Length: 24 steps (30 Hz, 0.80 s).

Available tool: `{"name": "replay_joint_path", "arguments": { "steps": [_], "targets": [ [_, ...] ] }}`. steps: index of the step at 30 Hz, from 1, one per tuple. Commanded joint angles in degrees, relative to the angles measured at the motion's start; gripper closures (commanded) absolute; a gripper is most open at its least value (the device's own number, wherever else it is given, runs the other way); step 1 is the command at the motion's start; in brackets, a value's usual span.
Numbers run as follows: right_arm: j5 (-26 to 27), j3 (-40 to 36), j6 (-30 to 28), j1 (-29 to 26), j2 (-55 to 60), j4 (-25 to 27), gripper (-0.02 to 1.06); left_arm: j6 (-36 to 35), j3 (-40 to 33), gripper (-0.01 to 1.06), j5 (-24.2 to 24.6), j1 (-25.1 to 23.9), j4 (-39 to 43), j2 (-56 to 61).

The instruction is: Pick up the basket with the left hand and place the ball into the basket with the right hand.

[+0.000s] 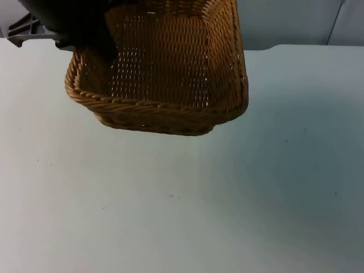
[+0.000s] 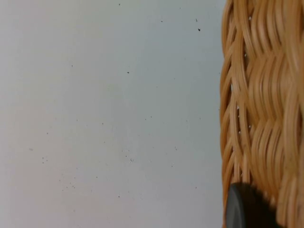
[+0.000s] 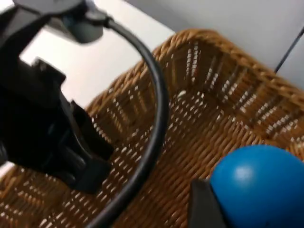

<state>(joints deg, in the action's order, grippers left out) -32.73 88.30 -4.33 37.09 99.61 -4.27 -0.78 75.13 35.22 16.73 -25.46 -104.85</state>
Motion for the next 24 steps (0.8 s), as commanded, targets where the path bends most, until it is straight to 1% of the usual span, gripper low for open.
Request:
{"name": "replay_joint_path", "arguments": {
  "steps": [1, 3, 7, 21, 23, 24],
  "targets": [
    [-0.7, 0.3, -1.0, 0.2, 2.2, 1.4, 1.05, 0.3, 0.1, 1.05, -1.4, 0.1, -0.7, 0.7],
    [-0.4, 0.3, -2.3, 0.2, 3.6, 3.1, 1.05, 0.3, 0.1, 1.05, -1.4, 0.1, -0.7, 0.7],
    [-0.2, 0.3, -2.3, 0.2, 5.2, 4.3, 1.05, 0.3, 0.1, 1.05, -1.4, 0.1, -0.3, 0.7],
    [1.2, 0.3, -1.7, 0.2, 10.6, 4.3, 1.05, 0.3, 0.1, 1.05, -1.3, -0.1, 0.6, 0.7],
    [1.3, 0.3, -1.7, 0.2, 10.9, 4.3, 1.01, 0.3, 0.1, 1.05, -1.1, -0.1, 0.6, 0.7],
    [1.3, 0.3, -1.7, 0.2, 10.9, 4.3, 1.01, 0.3, 0.1, 1.05, -1.1, -0.1, 0.6, 0.7]
  ]
}}
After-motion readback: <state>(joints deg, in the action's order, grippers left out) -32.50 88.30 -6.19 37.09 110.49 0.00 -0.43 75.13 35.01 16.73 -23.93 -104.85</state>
